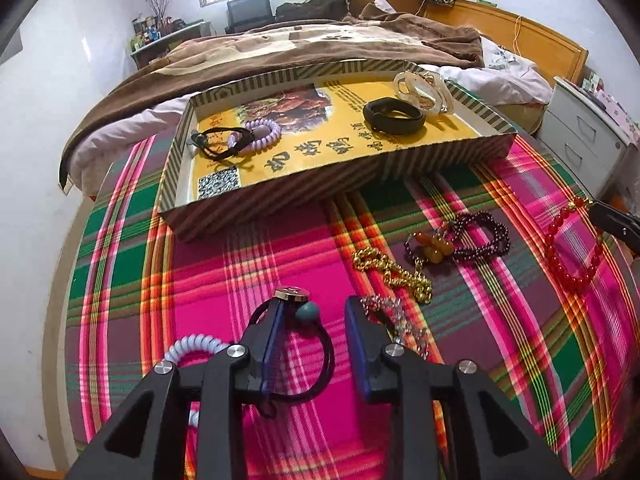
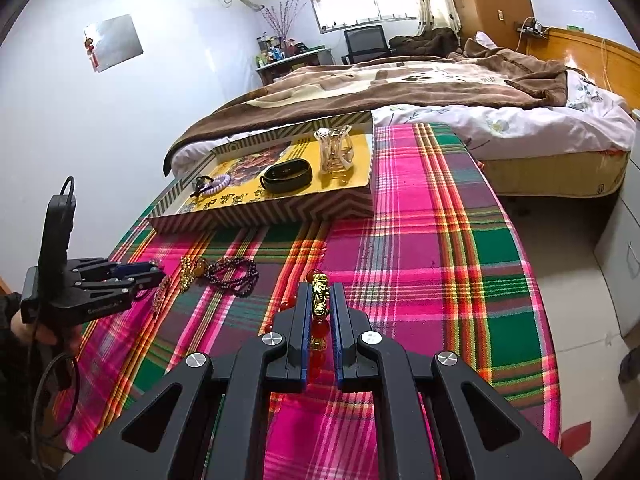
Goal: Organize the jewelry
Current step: 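Lift the cord tie with the left tool while the right tool holds the red bracelet, then carry the red bracelet and cord tie over the yellow tray with both tools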
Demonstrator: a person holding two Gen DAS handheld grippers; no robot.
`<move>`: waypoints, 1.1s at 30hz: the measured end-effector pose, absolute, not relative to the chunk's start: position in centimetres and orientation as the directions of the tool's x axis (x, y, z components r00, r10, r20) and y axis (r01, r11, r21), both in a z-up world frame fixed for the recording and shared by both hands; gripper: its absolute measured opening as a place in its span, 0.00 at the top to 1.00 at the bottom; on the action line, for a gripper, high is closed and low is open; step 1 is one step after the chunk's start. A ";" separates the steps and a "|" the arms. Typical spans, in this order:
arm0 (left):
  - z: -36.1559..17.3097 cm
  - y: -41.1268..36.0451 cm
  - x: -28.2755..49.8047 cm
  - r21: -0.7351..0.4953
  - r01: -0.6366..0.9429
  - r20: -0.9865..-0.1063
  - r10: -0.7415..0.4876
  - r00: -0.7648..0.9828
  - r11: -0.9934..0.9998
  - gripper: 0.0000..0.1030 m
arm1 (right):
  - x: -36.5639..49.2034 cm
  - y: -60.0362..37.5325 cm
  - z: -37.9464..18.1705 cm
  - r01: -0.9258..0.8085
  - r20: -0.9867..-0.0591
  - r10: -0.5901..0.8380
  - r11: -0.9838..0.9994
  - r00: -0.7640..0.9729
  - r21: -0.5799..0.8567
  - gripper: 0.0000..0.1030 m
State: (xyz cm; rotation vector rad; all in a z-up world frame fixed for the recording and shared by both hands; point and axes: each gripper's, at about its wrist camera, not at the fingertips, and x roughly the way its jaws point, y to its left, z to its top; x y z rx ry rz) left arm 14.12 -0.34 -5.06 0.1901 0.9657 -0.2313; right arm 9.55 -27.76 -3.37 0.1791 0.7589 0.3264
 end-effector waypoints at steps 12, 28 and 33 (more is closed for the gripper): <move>-3.9 -0.2 14.1 0.016 0.270 -0.809 -0.146 0.569 0.963 0.88 | 9.7 -28.0 -3.1 -0.227 -0.637 0.354 0.934 0.685 0.275 0.91; 4.0 0.9 15.7 -0.016 0.286 -0.701 -0.215 0.680 0.958 0.88 | 12.4 -26.7 2.9 -0.290 -0.563 0.366 0.930 0.741 0.224 0.92; 5.5 0.8 18.1 -0.044 0.303 -0.679 -0.252 0.690 0.952 0.87 | 15.8 -25.6 5.1 -0.327 -0.545 0.391 0.920 0.742 0.215 0.92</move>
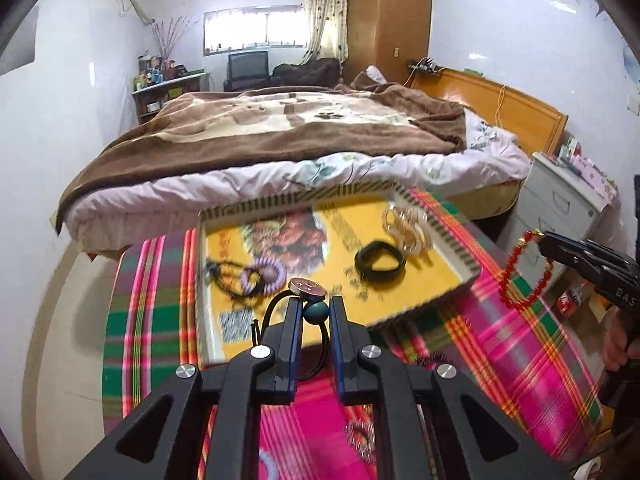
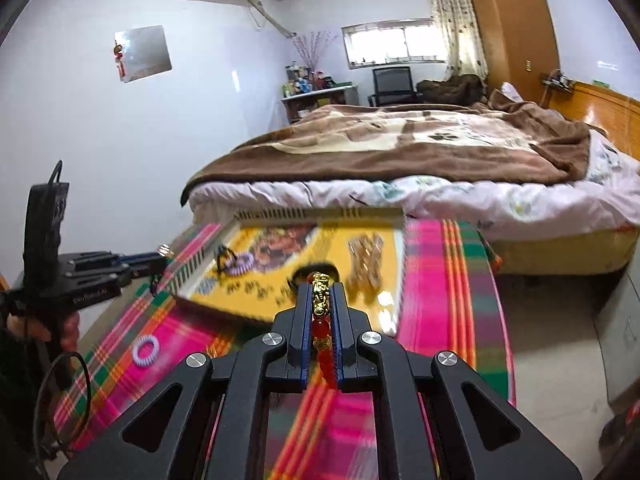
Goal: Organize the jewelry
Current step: 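Carry the red bracelet and cord tie over the yellow tray with both tools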
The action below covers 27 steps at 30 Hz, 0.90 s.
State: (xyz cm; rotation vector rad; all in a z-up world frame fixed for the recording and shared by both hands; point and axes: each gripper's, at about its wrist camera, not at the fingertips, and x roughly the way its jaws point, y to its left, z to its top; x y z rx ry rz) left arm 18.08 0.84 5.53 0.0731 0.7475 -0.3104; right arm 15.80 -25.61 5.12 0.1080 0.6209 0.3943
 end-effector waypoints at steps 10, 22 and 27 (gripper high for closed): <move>3.6 0.6 24.1 -0.085 0.306 -0.695 -0.276 0.664 0.948 0.87 | 26.0 -21.5 5.3 -0.379 -0.571 0.446 0.894 0.689 0.241 0.92; -1.7 0.7 29.3 -0.129 0.286 -0.745 -0.283 0.604 0.950 0.87 | 36.2 -17.4 -0.8 -0.382 -0.713 0.420 0.896 0.561 0.227 0.92; -3.0 0.3 30.2 -0.138 0.285 -0.758 -0.287 0.586 0.948 0.87 | 38.0 -17.5 -2.2 -0.331 -0.771 0.303 0.935 0.560 0.128 0.92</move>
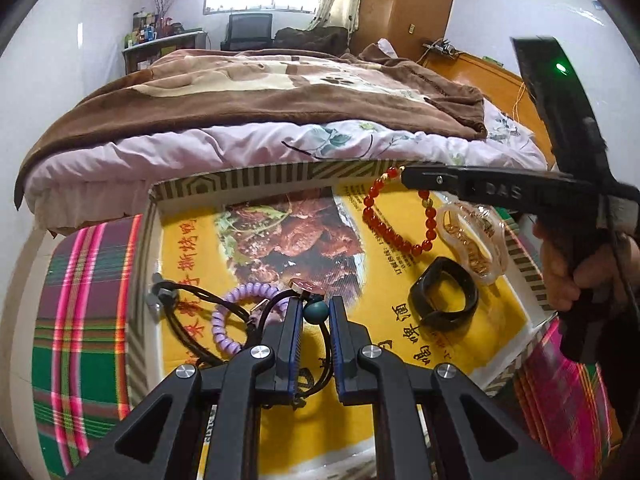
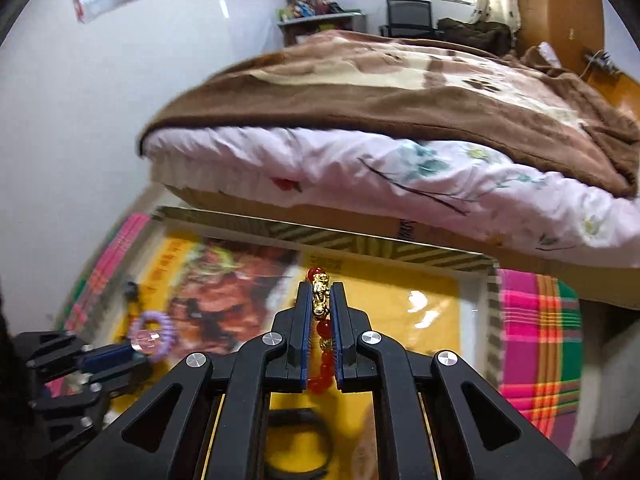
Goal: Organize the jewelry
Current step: 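Carry the red bracelet and cord tie over the yellow tray with both tools, then open the right tool to drop the red bracelet while the left releases the cord tie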
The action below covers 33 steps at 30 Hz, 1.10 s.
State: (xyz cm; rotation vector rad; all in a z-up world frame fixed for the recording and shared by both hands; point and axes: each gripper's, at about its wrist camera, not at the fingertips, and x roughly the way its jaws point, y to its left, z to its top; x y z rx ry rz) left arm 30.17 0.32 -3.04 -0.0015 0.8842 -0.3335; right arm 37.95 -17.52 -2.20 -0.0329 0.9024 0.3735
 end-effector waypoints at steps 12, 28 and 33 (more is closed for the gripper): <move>-4.8 -0.4 31.2 -0.133 0.276 -0.790 -0.270 0.551 0.952 0.86 | 39.4 -17.6 -3.7 -0.301 -0.811 0.173 0.953 0.558 -0.004 0.91; -3.9 -0.5 30.2 -0.116 0.252 -0.786 -0.244 0.568 0.961 0.47 | 37.7 -18.0 -2.2 -0.315 -0.782 0.243 0.947 0.573 0.064 0.83; -1.9 0.0 28.3 -0.102 0.248 -0.762 -0.236 0.603 0.963 0.40 | 34.8 -18.5 0.0 -0.335 -0.741 0.305 0.935 0.598 0.115 0.82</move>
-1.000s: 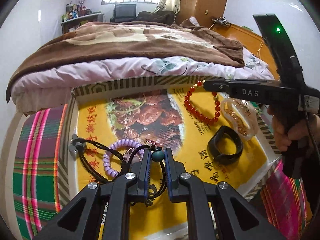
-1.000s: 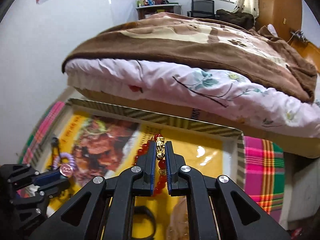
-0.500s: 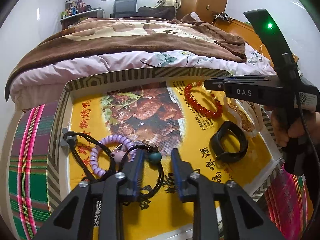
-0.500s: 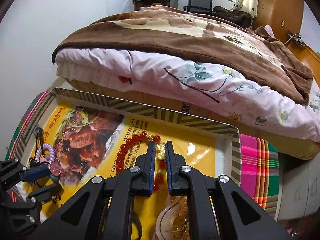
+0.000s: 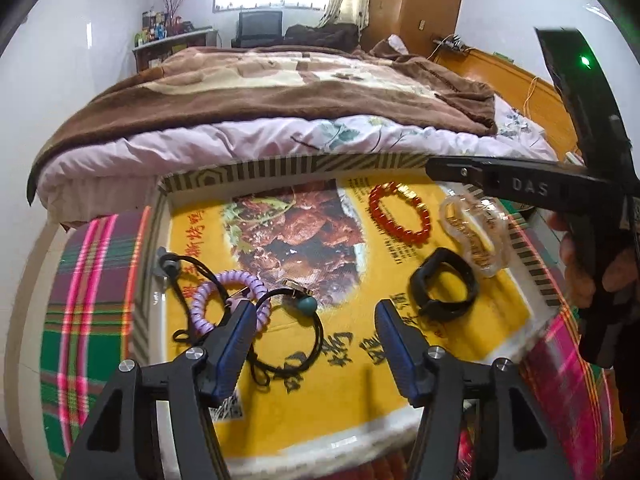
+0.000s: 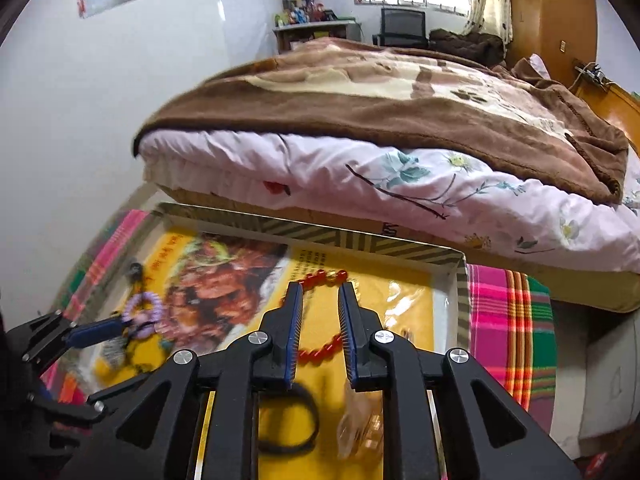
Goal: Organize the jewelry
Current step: 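Open the right tool to drop the red bracelet while the left releases the cord tie, then move both open tools back over the cloth toward the remaining jewelry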
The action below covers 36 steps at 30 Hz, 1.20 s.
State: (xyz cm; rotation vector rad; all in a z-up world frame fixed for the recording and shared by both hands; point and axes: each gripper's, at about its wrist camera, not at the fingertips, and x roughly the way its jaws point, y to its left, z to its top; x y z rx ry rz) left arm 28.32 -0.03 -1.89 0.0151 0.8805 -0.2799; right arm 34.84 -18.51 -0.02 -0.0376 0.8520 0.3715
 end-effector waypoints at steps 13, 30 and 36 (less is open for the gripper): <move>1.6 3.5 19.9 -0.067 0.175 -0.734 -0.167 0.658 0.982 0.26 | 22.5 -21.2 3.3 -0.418 -0.647 0.440 0.886 0.622 0.201 0.76; -2.6 10.4 11.0 -0.103 0.016 -0.783 -0.091 0.615 0.995 0.25 | 15.8 -16.9 -3.5 -0.541 -0.738 0.494 0.815 0.460 0.209 0.63; -3.9 11.1 10.5 -0.117 -0.005 -0.799 -0.091 0.594 0.993 0.25 | 16.6 -13.5 -4.9 -0.576 -0.774 0.457 0.804 0.438 0.149 0.58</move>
